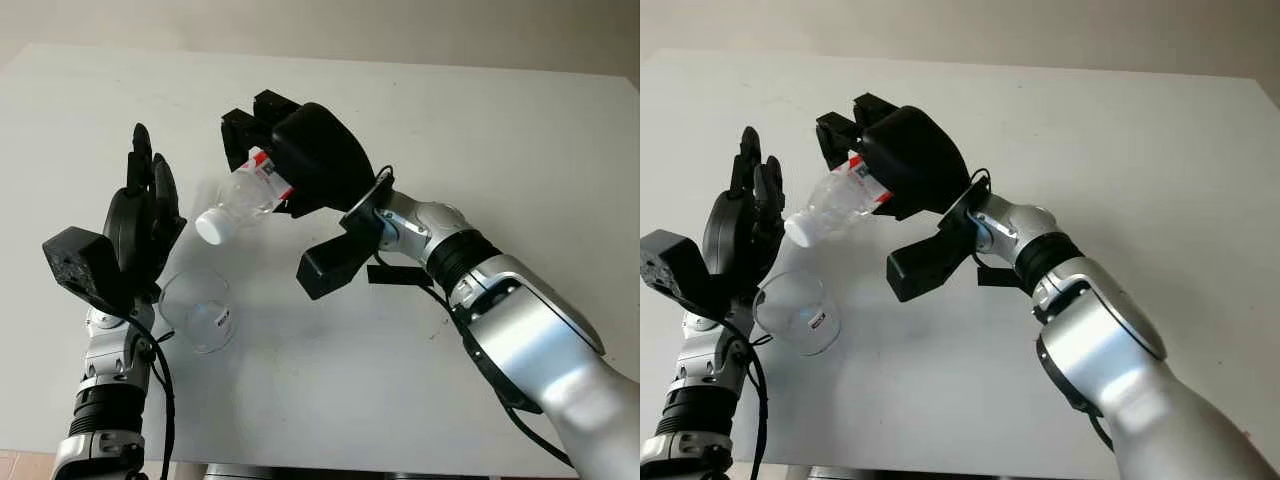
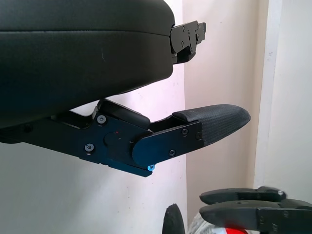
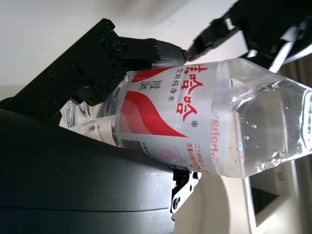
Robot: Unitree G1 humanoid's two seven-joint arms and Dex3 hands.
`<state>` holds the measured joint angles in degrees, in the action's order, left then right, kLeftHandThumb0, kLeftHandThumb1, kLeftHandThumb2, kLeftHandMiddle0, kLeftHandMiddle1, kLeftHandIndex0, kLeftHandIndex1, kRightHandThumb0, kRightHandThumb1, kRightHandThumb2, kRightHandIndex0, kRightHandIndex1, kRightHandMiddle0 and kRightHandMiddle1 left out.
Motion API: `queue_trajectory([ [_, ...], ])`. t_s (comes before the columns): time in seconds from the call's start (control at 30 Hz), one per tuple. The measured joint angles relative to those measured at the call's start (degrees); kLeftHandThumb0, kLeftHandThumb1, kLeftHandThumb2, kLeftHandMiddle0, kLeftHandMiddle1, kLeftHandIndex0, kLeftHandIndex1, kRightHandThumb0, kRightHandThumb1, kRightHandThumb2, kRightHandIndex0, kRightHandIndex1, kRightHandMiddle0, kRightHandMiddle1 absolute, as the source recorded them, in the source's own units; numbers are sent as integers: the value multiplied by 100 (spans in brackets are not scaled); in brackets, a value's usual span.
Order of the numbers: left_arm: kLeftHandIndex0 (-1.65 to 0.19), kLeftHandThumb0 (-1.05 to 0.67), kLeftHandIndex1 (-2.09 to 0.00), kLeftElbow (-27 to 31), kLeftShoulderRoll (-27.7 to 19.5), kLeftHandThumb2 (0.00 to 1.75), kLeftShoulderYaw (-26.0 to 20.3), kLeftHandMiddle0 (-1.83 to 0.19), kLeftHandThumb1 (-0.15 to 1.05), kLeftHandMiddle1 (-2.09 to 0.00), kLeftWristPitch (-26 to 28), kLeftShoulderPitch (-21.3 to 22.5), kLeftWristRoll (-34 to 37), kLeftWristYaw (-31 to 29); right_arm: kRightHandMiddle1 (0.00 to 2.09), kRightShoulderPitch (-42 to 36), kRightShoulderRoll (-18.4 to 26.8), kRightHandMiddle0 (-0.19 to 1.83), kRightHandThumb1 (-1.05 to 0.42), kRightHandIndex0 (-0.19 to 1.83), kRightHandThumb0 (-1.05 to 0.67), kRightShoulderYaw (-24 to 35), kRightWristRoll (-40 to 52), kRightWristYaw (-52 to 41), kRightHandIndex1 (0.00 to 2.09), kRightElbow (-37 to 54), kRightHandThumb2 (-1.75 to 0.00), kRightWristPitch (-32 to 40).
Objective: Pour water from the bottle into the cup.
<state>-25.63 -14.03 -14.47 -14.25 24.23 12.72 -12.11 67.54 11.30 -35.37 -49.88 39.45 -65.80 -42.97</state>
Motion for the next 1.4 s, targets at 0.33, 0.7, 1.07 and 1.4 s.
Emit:
queue_trajectory([
  [0.33, 19, -75, 0, 2, 0, 70, 40, 19, 105, 0, 0, 0, -7, 22, 209, 140, -15, 90, -88, 121, -31, -395, -696, 766, 209, 296, -52, 86],
  [0.7, 19, -75, 0, 2, 1, 69, 51, 19, 105, 0, 0, 0, -7, 44, 209, 210, -19, 90, -105, 128, -36, -893, -1384, 1497, 209, 389, -21, 622],
  [1.07, 19, -75, 0, 0, 2, 70, 75, 19, 105, 0, -7, 0, -11, 44, 209, 277, 10, 86, -105, 127, -35, -1149, -1698, 1855, 209, 648, -23, 893],
  [1.4, 19, -75, 0, -38, 5, 70, 78, 19, 105, 0, -23, 5, -14, 43, 209, 277, 37, 84, -105, 128, -37, -1206, -1855, 2292, 209, 742, -26, 1202],
])
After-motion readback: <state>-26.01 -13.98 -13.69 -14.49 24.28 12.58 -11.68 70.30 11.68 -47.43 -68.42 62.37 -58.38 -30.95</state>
